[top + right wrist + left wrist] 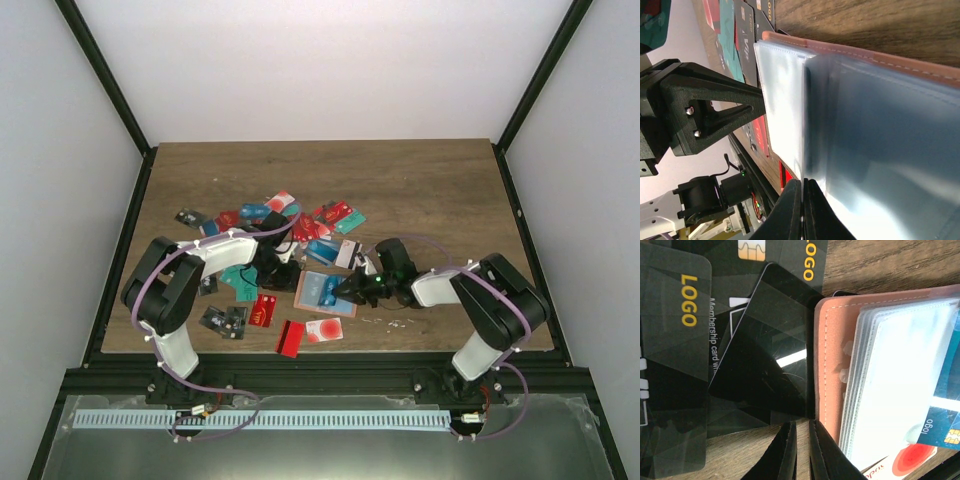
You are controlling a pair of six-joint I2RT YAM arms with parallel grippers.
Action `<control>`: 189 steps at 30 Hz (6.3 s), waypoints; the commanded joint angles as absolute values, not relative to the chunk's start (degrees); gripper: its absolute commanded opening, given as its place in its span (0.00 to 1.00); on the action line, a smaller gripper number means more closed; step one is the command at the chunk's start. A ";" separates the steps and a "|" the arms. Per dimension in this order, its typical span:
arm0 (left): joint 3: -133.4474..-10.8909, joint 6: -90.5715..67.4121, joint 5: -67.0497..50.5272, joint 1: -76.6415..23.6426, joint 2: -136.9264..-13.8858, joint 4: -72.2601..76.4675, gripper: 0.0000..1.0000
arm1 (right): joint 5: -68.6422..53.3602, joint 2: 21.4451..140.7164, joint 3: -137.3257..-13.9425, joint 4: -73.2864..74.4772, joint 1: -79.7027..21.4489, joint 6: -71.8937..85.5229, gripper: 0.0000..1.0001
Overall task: Put the credit cards into the card holder
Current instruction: Insert the credit card into the card holder, then pick up the credit card from the center of the board.
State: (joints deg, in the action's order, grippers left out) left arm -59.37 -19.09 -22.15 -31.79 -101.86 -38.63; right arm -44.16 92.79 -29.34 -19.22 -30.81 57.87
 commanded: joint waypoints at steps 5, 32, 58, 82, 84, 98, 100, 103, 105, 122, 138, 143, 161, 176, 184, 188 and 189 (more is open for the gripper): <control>-59.54 -18.83 -22.83 -32.23 -102.14 -38.64 0.10 | -47.68 94.91 -27.80 -26.51 -30.32 60.42 0.01; -55.41 -22.13 -26.52 -32.60 -101.95 -35.07 0.09 | -51.15 105.44 -33.01 -33.36 -33.59 62.30 0.01; -57.22 -23.12 -23.02 -32.61 -99.31 -36.26 0.09 | -41.70 103.97 -54.46 13.93 -37.09 43.78 0.61; -46.30 -26.04 -20.06 -32.93 -85.41 -37.36 0.18 | -33.49 89.21 -50.62 24.09 -40.20 47.43 0.97; -44.86 -26.38 -20.44 -33.63 -85.03 -36.91 0.18 | -32.85 86.31 -48.36 22.62 -41.75 49.97 0.97; -37.80 -32.63 -17.54 -42.53 -81.98 -34.35 0.18 | -8.63 74.13 -30.52 3.30 -70.70 87.01 0.94; -36.60 -33.83 -17.60 -43.59 -80.92 -33.60 0.18 | -6.49 76.09 -30.24 0.99 -73.28 88.50 0.93; -36.06 -35.04 -17.15 -45.13 -79.96 -33.31 0.18 | -3.97 80.38 -31.93 -1.01 -76.02 89.34 0.91; -35.71 -35.66 -17.14 -45.61 -79.72 -32.94 0.18 | -3.10 82.59 -32.29 -3.20 -76.73 89.71 0.89; -33.02 -39.73 -16.88 -49.74 -75.97 -32.00 0.18 | 1.08 91.80 -30.55 -16.40 -78.49 95.23 0.55; -32.72 -39.72 -17.14 -50.09 -76.27 -32.14 0.18 | 2.86 94.50 -26.16 -26.30 -77.49 94.25 0.43; -32.96 -39.71 -17.05 -50.27 -76.39 -32.74 0.18 | 1.31 96.99 -27.53 -27.49 -77.50 93.42 0.39; -32.10 -42.66 -16.32 -51.14 -73.30 -34.07 0.18 | -2.05 100.87 -28.56 -29.35 -77.49 94.05 0.18; -39.98 -52.63 -0.75 -51.23 -48.98 -53.86 0.23 | -11.05 97.23 -40.23 -16.38 -75.76 71.84 0.01; -53.16 -53.20 5.79 -51.15 -42.77 -62.14 0.31 | -12.30 89.73 -49.75 -5.11 -74.95 59.27 0.01; -59.02 -50.83 6.90 -51.15 -42.50 -63.49 0.37 | -15.35 84.80 -51.95 -2.09 -71.27 56.78 0.01; -59.87 -49.86 6.60 -51.15 -42.46 -62.94 0.38 | -16.33 83.03 -51.78 -1.60 -69.90 56.28 0.01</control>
